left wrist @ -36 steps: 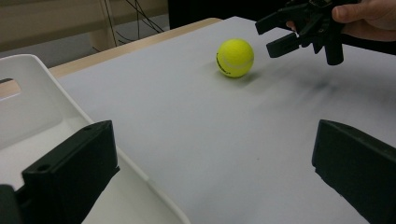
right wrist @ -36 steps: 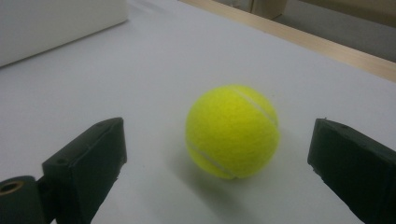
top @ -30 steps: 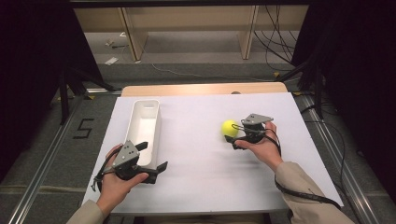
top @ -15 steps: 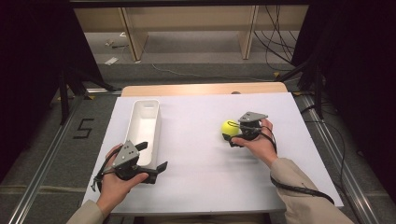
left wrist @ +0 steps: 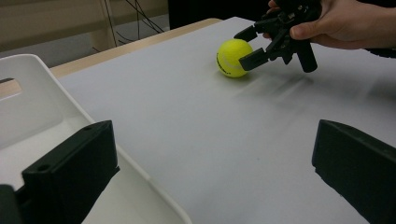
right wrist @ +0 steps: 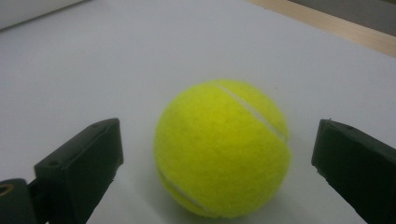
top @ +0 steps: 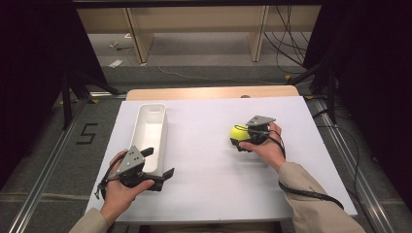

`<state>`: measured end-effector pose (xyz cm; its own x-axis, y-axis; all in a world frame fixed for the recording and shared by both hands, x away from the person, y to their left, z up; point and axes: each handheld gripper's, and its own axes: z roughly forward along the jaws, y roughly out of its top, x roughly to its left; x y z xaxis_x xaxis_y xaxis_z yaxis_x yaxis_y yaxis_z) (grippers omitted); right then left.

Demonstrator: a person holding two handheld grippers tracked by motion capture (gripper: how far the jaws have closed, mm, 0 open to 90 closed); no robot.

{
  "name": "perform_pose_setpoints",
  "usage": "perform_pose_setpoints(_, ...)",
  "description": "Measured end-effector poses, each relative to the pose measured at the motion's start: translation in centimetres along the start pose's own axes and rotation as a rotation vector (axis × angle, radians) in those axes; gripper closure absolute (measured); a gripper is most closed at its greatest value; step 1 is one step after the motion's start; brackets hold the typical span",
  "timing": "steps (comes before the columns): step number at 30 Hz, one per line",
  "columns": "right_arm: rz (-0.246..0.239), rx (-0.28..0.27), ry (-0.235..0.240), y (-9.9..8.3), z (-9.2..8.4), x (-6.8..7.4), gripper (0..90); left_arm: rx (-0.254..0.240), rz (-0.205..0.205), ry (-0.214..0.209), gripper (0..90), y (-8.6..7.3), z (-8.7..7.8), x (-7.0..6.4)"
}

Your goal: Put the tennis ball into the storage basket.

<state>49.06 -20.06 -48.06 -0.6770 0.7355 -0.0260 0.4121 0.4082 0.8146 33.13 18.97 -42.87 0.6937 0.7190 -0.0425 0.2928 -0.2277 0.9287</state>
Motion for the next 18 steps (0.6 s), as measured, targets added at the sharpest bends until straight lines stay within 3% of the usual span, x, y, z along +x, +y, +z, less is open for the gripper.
perform_pose_setpoints(18, -0.008, 0.014, 0.0, -0.11, 0.86, 0.16, 6.1, -0.002, -0.003, 0.001, 0.0, -0.01, -0.03, 0.02)
